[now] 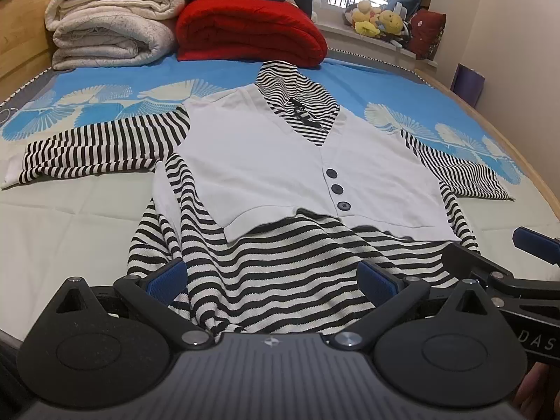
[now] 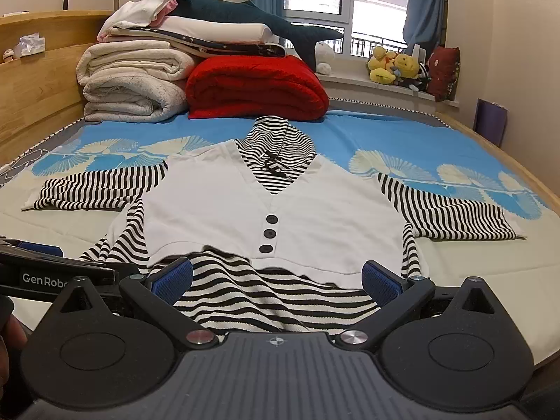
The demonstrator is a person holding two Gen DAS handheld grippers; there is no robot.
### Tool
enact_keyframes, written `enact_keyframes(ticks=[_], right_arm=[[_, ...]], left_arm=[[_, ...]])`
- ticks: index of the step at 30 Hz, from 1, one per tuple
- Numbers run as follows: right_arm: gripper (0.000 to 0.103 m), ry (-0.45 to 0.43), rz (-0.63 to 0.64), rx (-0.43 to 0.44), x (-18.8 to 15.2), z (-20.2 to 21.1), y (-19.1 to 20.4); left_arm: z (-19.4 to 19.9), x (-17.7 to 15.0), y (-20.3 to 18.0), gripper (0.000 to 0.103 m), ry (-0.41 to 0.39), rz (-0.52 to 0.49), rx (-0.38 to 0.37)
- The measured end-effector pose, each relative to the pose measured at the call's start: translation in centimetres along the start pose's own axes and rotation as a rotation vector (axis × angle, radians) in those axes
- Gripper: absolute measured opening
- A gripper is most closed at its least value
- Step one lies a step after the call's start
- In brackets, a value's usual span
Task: Fold small clothes
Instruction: 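Grasp the striped hem with the left tool while the right tool grasps it too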
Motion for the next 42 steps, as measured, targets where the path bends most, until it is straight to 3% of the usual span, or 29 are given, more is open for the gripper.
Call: enact_keyframes(ticks=[5,11,20,22,23,24,29,35,40,41,42], right_arm=[[0.102,0.025,-0.001,-0.018,-0.3,-0.5,-0.3],[0.102,0.070,-0.028,-0.111,-1.1,-2.0,-2.9],[0.100,0.185,-0.180,-0.345,-3.7,-5.7,-10.3],[0.098,0.214,-0.200,-0.385,-4.4,-6.4,-11.4],[0.097,0.230,-0.213,-0.396,-4.8,-6.8,-11.9],[0.095,0.251,-0.231,-0.404,-5.2,-7.1,-12.4],[0.090,0.348,-0.315,-0.446,-7.3,-8.0,-14.2],[0.088,0.346,-0.272,-0.473,-7.7,-8.0,-13.7],[0.079,0.351,-0.350,-0.416,-7.6,-8.0,-13.9],[0.075,0.352,-0.363,-0.404,-7.5,-8.0,-13.9],[0.068,0.353,-0.373,-0.391,-7.5,-8.0,-13.8]], left_arm=[[-0.3,0.0,0.1,0.103,0.007,-0.008,0.005],[-2.3,-0.1,0.7,0.103,0.041,-0.017,0.055],[-8.1,-2.1,4.7,0.103,0.212,0.058,0.188],[-9.3,-3.3,5.7,0.096,0.268,0.070,0.222],[-9.8,-3.9,6.2,0.085,0.297,0.066,0.244],[-10.1,-4.3,6.6,0.084,0.310,0.065,0.248],[-9.8,-4.5,6.9,0.072,0.295,0.024,0.234],[-8.9,-4.0,6.9,0.072,0.286,0.124,0.214],[-9.2,-4.1,6.8,0.067,0.304,0.099,0.204],[-9.2,-4.1,6.8,0.056,0.299,0.091,0.198],[-9.0,-4.0,6.7,0.037,0.292,0.090,0.181]])
Point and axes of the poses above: each gripper's, at about its wrist camera, not at the fingertips, and z roughly against the way its jaws point, y to its left, x to its top, the point moved 4 cm from there along -z, roughly the way its jaws point, and after that the axes turned 6 degrees about -z, right-handed, at the moved point
